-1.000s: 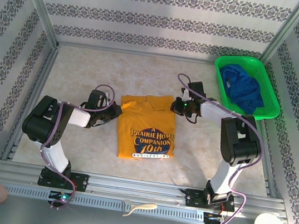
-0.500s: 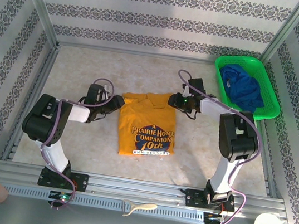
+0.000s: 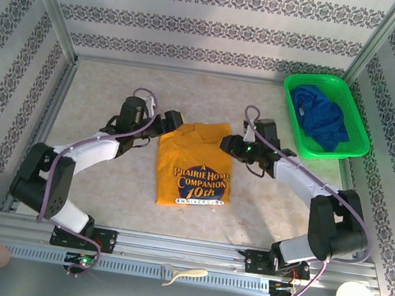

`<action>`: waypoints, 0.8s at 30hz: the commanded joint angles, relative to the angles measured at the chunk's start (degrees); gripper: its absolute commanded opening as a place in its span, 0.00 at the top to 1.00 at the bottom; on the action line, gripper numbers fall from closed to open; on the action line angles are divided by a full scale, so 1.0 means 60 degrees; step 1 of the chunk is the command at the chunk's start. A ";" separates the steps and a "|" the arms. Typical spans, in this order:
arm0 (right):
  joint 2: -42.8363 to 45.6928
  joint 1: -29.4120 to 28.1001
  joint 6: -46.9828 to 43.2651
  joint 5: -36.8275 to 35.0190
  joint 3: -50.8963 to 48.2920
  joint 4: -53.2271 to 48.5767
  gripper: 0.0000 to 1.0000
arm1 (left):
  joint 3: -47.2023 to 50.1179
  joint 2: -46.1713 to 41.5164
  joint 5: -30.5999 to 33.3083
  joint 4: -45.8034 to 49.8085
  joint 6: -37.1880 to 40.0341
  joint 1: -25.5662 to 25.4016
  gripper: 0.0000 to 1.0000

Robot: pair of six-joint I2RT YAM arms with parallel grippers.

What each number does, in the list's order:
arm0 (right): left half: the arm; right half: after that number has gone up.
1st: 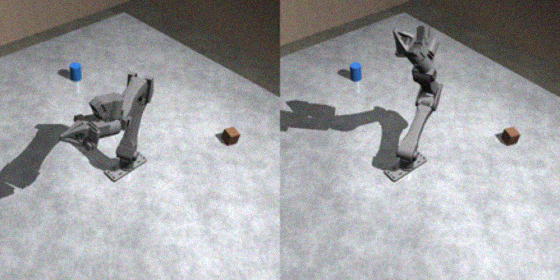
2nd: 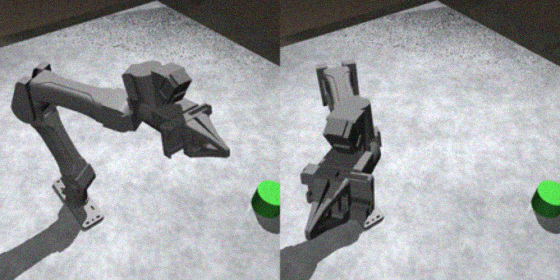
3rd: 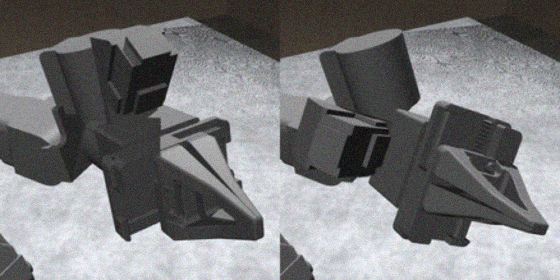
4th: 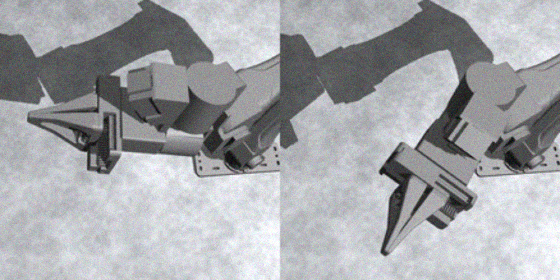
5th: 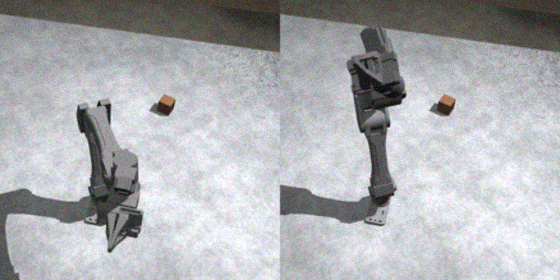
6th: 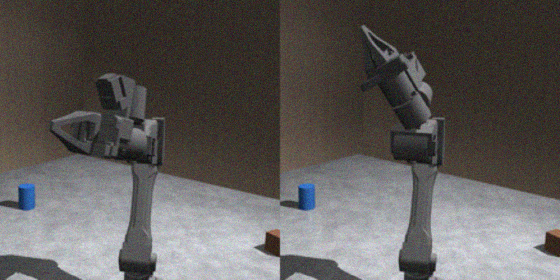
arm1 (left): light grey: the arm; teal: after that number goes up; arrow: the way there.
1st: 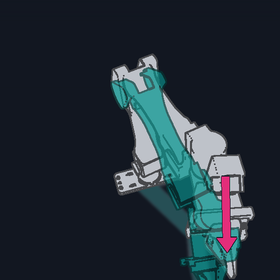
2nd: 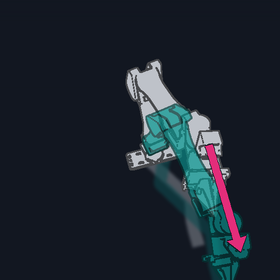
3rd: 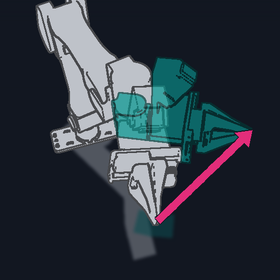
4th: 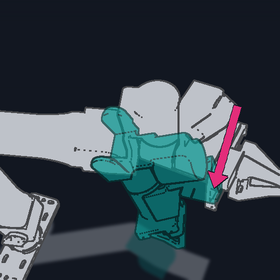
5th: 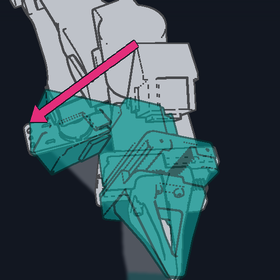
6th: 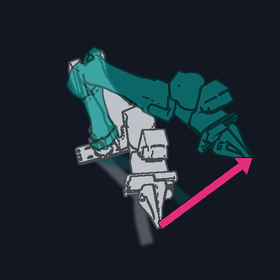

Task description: Fold the inside-out t-shirt

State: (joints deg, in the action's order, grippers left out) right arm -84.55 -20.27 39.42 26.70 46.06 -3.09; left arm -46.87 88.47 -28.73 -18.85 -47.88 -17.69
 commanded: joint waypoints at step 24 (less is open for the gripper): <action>0.2958 -0.1517 0.1774 -0.0674 -0.2915 0.0624 0.55 | 0.0426 -0.0162 -0.0164 0.0460 -0.0580 -0.0420 0.12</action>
State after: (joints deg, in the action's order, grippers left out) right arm -65.30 -27.92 50.70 23.88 27.62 2.17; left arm -46.09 92.77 -28.88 -19.27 -49.50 -17.87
